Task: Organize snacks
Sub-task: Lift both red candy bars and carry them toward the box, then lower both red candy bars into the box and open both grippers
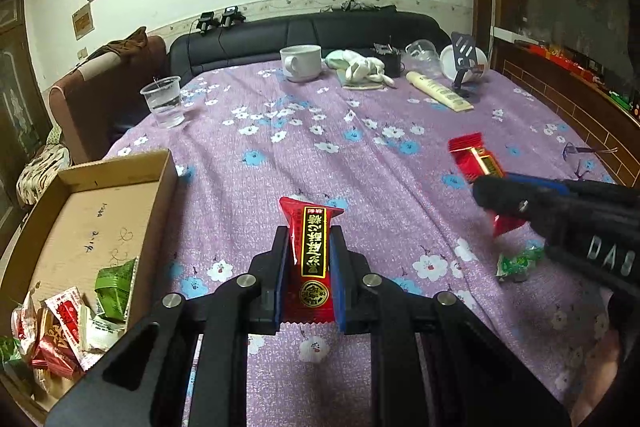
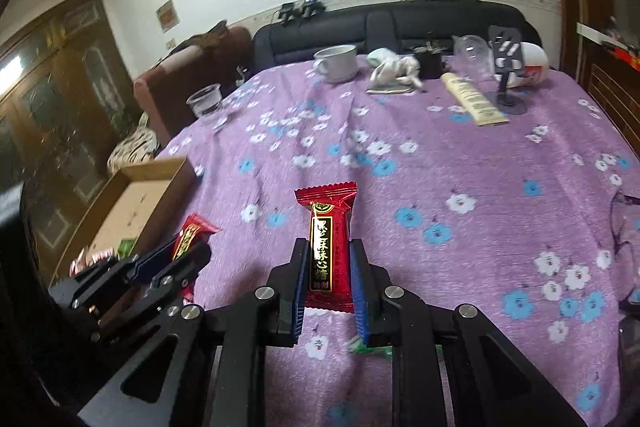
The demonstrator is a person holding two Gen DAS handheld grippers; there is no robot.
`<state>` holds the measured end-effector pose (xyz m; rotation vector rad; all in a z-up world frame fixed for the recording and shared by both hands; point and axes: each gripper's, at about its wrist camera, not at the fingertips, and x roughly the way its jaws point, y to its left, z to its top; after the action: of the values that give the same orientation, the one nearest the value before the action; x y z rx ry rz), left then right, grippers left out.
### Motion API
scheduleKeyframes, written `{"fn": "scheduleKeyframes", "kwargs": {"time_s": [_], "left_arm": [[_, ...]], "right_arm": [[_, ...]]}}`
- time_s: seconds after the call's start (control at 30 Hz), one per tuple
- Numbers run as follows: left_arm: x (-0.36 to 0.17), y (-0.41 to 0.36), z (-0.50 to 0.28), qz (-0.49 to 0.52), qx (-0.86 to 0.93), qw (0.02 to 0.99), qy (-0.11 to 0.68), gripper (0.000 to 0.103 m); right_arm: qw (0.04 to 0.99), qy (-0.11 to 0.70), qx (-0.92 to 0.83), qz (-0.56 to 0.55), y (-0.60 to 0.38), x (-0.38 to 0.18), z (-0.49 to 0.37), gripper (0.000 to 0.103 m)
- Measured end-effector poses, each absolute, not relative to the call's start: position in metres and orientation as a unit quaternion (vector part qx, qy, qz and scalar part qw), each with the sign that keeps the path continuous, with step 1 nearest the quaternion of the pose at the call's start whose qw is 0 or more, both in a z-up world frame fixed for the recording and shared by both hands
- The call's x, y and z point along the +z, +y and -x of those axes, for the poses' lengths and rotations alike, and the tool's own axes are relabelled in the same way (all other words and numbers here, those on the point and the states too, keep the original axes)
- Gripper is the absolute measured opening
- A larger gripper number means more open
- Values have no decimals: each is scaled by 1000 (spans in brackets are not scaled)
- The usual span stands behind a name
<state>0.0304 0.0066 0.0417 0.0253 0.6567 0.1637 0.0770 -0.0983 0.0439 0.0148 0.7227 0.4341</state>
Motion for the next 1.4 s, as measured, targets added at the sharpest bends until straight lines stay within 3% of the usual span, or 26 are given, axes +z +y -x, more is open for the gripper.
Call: {"fn": "scheduleKeyframes", "kwargs": {"time_s": [0.3, 0.6, 1.4], "left_arm": [[59, 13, -8, -7, 76, 949, 307, 16], [74, 47, 14, 10, 108, 952, 285, 16], [34, 203, 66, 141, 231, 909, 317, 16]], "right_arm": [[916, 341, 207, -28, -105, 60, -54, 20], [905, 343, 251, 2, -52, 63, -33, 20], [832, 396, 380, 82, 118, 32, 2, 19]]}}
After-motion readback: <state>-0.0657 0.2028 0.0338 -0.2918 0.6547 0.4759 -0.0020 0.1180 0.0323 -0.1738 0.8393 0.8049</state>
